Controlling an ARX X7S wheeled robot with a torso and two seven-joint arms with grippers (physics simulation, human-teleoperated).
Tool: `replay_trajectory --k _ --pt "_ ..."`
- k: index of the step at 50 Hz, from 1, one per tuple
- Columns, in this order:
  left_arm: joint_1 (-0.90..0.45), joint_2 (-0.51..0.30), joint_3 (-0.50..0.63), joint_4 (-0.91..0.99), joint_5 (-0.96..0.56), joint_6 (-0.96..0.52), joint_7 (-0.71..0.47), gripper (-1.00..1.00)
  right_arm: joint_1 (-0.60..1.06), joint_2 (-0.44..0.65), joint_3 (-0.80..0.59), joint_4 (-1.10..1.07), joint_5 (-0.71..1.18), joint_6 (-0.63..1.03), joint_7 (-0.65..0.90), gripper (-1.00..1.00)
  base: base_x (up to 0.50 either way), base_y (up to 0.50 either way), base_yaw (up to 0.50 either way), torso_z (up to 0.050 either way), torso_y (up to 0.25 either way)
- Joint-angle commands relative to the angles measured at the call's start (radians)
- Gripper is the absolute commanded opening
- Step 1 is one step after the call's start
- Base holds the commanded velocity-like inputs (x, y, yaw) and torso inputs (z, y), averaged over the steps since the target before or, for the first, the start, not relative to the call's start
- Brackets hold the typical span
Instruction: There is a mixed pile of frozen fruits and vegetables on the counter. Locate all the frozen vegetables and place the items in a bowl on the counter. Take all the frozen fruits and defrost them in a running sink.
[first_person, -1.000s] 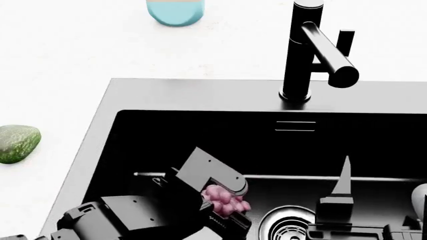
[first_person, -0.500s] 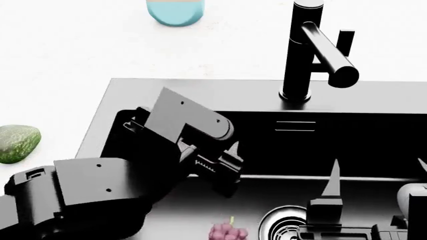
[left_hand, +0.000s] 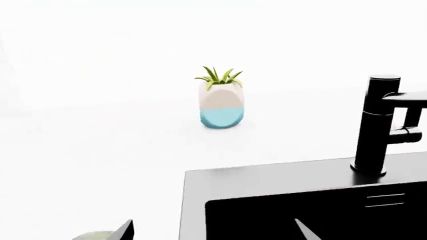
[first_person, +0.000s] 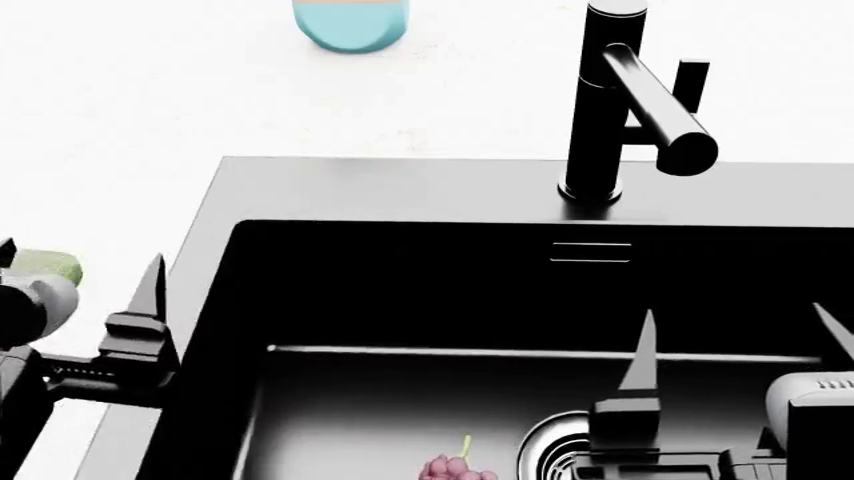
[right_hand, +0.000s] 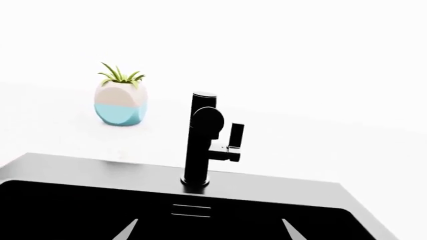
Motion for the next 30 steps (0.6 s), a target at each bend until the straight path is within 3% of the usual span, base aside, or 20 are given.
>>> replay_trajectory --k 1,12,20,27,30 --pt "0.141 -0.251 -0.010 0.184 0.104 0.120 -0.048 1.00 -0.012 -0.015 -0.023 0.002 -0.075 -0.036 -0.042 1.00 0.00 0.00 0.00 0.000 0.000" --pt "0.238 -0.333 0.009 0.213 0.221 0.250 -0.082 1.00 -0.029 -0.029 -0.078 -0.014 -0.107 -0.062 -0.043 1.00 0.00 0.00 0.00 0.000 0.000" --pt "0.244 -0.333 0.007 0.213 0.224 0.262 -0.082 1.00 -0.023 -0.026 -0.100 -0.006 -0.122 -0.063 -0.039 1.00 0.00 0.00 0.00 0.000 0.000" --pt "0.219 -0.341 -0.007 0.219 0.197 0.238 -0.073 1.00 -0.027 -0.037 -0.019 -0.011 -0.070 -0.068 -0.004 1.00 0.00 0.00 0.00 0.000 0.000" --pt "0.215 -0.334 -0.008 0.218 0.193 0.230 -0.074 1.00 -0.019 -0.030 -0.041 -0.009 -0.087 -0.064 -0.002 1.00 0.00 0.45 0.00 0.000 0.000"
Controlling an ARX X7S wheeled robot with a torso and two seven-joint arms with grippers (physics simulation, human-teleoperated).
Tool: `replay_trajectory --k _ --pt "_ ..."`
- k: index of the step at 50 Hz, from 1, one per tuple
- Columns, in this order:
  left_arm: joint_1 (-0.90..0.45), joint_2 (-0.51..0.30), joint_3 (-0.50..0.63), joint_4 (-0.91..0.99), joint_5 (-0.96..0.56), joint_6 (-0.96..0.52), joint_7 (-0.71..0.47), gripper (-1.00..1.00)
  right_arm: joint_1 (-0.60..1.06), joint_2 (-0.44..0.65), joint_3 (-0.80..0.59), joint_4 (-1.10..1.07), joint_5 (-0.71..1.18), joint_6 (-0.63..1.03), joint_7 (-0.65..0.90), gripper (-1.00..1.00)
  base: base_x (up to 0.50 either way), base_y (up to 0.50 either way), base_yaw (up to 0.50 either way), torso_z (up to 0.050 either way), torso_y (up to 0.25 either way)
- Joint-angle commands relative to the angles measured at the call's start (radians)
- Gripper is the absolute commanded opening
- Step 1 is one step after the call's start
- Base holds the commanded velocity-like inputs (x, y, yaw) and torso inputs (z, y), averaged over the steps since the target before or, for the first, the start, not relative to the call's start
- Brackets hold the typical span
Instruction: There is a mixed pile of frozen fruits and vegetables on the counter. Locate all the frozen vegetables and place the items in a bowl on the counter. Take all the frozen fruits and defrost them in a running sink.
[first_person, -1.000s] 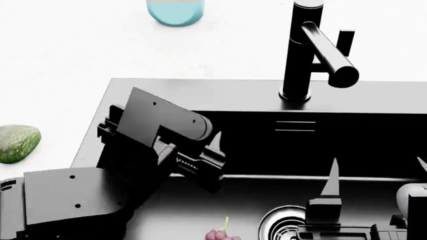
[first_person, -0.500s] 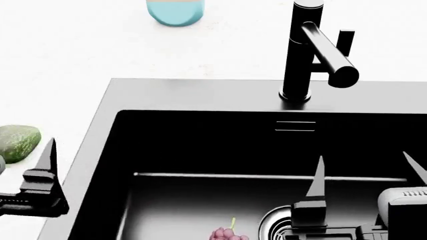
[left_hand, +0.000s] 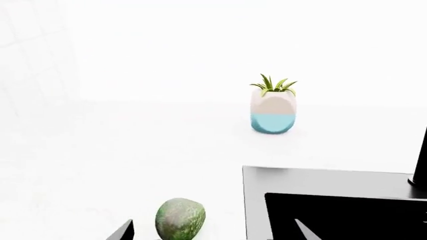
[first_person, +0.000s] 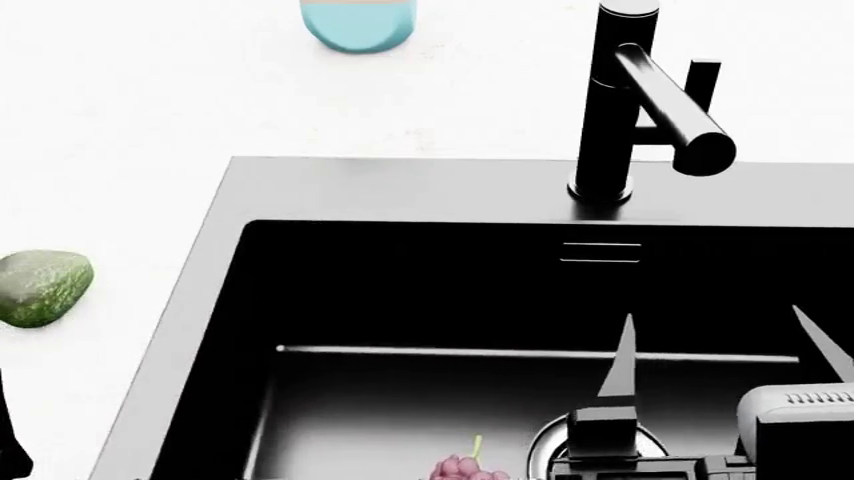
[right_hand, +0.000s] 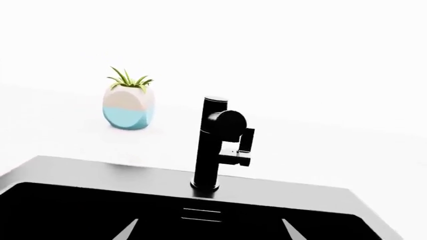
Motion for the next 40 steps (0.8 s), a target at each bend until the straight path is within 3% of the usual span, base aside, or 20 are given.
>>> replay_trajectory --k 1,30,40 --pt "0.000 -0.011 -0.026 0.020 0.024 -0.021 0.019 1.00 -0.002 -0.021 0.028 -0.004 -0.017 -0.006 -0.005 1.00 0.00 0.50 0.00 0.000 0.000" --pt "0.029 -0.037 -0.022 0.028 0.029 0.007 0.020 1.00 -0.002 -0.005 0.019 0.003 -0.007 -0.008 0.008 1.00 0.00 0.50 0.00 0.000 0.000" --pt "0.018 -0.007 -0.028 0.010 0.015 -0.014 0.018 1.00 -0.006 0.000 0.017 0.003 -0.004 -0.011 0.011 1.00 0.00 0.50 0.00 0.000 0.000"
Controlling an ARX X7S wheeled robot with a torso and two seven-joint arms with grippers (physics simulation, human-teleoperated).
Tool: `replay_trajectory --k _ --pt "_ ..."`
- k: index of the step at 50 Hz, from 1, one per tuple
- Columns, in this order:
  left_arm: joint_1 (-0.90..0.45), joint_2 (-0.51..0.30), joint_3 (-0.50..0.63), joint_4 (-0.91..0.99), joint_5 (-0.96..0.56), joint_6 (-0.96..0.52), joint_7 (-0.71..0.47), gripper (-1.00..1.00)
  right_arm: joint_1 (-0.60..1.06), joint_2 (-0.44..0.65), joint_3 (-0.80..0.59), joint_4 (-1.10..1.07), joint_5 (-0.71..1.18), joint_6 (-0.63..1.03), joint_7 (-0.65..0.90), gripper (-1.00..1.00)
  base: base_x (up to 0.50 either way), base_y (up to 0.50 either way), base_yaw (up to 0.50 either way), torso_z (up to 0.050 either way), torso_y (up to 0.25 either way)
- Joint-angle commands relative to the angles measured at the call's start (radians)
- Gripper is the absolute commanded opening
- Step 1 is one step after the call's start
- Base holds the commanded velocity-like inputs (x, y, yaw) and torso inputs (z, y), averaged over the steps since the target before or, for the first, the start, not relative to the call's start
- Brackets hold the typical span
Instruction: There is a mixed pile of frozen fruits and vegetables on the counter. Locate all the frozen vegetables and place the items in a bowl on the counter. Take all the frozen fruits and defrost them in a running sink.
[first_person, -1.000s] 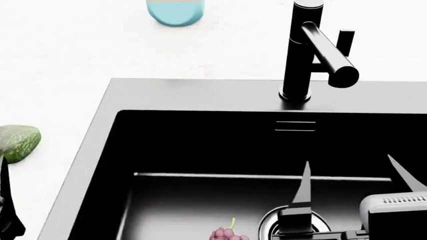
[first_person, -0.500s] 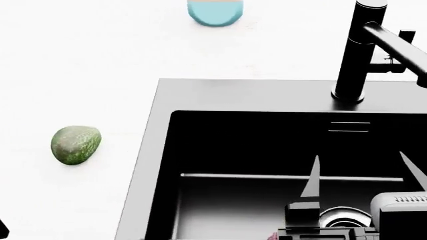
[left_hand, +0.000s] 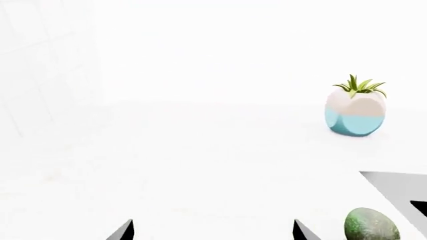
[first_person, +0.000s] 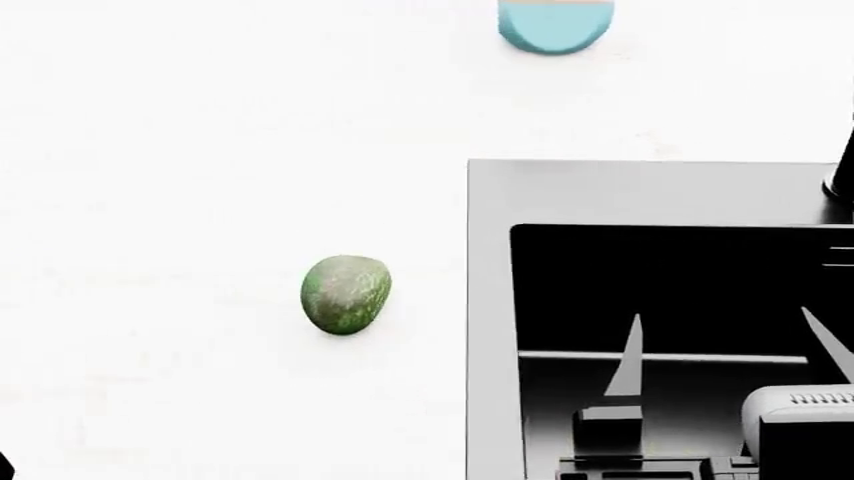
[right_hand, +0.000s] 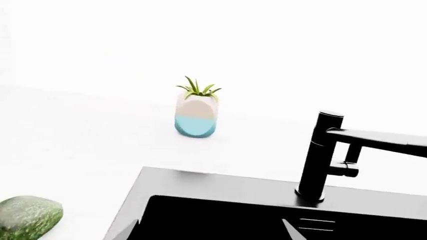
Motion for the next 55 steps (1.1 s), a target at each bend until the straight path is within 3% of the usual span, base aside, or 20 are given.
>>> replay_trajectory --k 1,21,41,42,45,55 --pt "-0.006 0.033 -0.021 -0.008 0.012 -0.038 0.023 1.00 0.000 -0.016 0.019 0.007 -0.018 -0.006 -0.023 1.00 0.00 0.50 0.00 0.000 0.000" --pt "0.003 0.048 -0.021 -0.019 0.017 -0.041 0.021 1.00 -0.006 -0.002 0.024 -0.001 0.001 -0.004 -0.013 1.00 0.00 0.50 0.00 0.000 0.000" --pt "0.008 0.031 -0.012 0.002 0.019 -0.059 0.045 1.00 -0.013 -0.002 0.031 0.003 0.018 -0.007 -0.009 1.00 0.00 0.00 0.00 0.000 0.000" --pt "0.769 0.720 -1.587 0.185 0.043 -1.169 0.503 1.00 0.078 -0.407 0.123 -0.126 -0.684 0.327 -0.651 1.00 0.00 0.00 0.00 0.000 0.000" --pt "0.728 0.704 -1.583 0.198 -0.062 -1.193 0.487 1.00 0.074 -0.392 0.130 -0.126 -0.645 0.325 -0.622 1.00 0.00 0.00 0.00 0.000 0.000" --pt "0.643 0.690 -1.529 0.204 -0.140 -1.234 0.446 1.00 0.066 -0.366 0.129 -0.123 -0.585 0.319 -0.569 1.00 0.00 0.00 0.00 0.000 0.000"
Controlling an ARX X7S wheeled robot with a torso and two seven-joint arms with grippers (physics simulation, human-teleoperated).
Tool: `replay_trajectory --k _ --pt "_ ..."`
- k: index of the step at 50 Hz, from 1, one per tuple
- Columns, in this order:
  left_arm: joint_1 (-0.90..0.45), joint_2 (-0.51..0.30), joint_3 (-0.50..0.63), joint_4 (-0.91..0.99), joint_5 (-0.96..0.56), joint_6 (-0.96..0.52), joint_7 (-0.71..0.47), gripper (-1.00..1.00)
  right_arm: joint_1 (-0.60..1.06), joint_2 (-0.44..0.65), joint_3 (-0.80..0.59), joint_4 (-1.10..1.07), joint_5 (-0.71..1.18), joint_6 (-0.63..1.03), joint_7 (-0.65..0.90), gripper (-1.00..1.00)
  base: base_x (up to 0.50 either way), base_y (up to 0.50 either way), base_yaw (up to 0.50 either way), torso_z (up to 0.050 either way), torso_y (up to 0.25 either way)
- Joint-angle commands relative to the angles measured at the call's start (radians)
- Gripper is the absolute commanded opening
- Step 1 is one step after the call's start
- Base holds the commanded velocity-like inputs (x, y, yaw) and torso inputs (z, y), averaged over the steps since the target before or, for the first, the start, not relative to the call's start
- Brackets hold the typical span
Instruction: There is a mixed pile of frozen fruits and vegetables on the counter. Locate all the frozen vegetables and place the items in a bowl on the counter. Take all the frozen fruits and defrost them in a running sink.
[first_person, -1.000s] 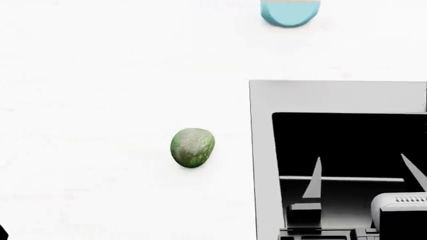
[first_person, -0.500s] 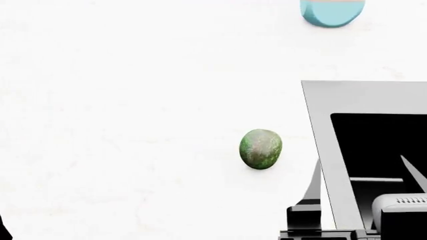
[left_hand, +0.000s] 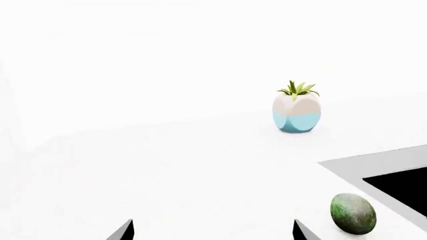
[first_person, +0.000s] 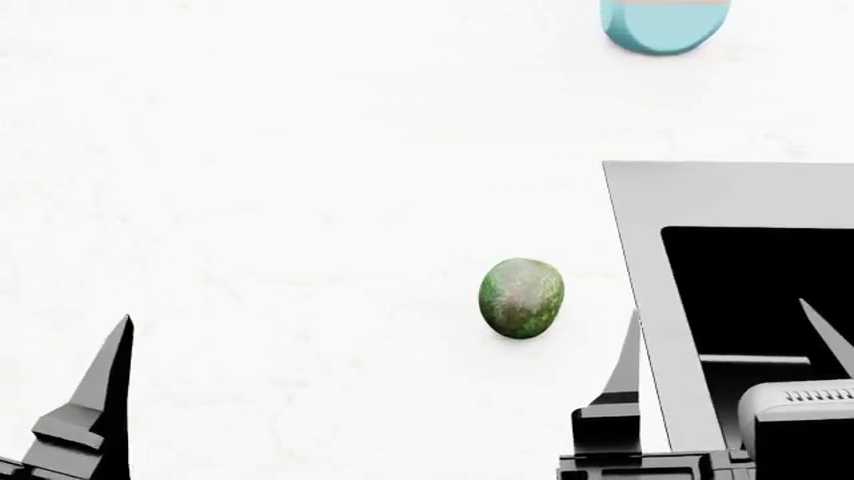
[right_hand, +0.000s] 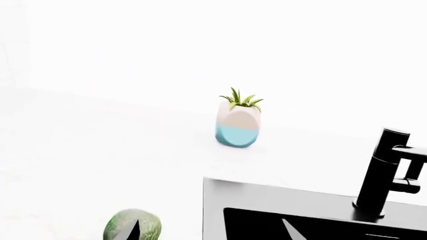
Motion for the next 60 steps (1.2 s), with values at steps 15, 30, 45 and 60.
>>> replay_trajectory --k 15,30,45,60 --pt "0.142 0.022 -0.191 0.099 -0.167 -0.168 0.093 1.00 0.015 -0.078 0.037 -0.030 -0.106 0.080 -0.104 1.00 0.00 0.00 0.00 0.000 0.000" --pt "-0.007 0.020 0.181 0.075 -0.122 -0.081 0.021 1.00 0.002 -0.064 0.029 -0.014 -0.078 0.060 -0.078 1.00 0.00 0.00 0.00 0.000 0.000" --pt "-0.048 0.126 0.288 0.057 -0.130 -0.142 0.007 1.00 -0.004 -0.053 0.016 -0.002 -0.062 0.048 -0.060 1.00 0.00 0.00 0.00 0.000 0.000" --pt "0.029 0.121 0.322 -0.014 -0.045 -0.109 0.097 1.00 -0.008 -0.041 0.021 -0.013 -0.033 0.055 -0.044 1.00 0.00 0.00 0.00 0.000 0.000"
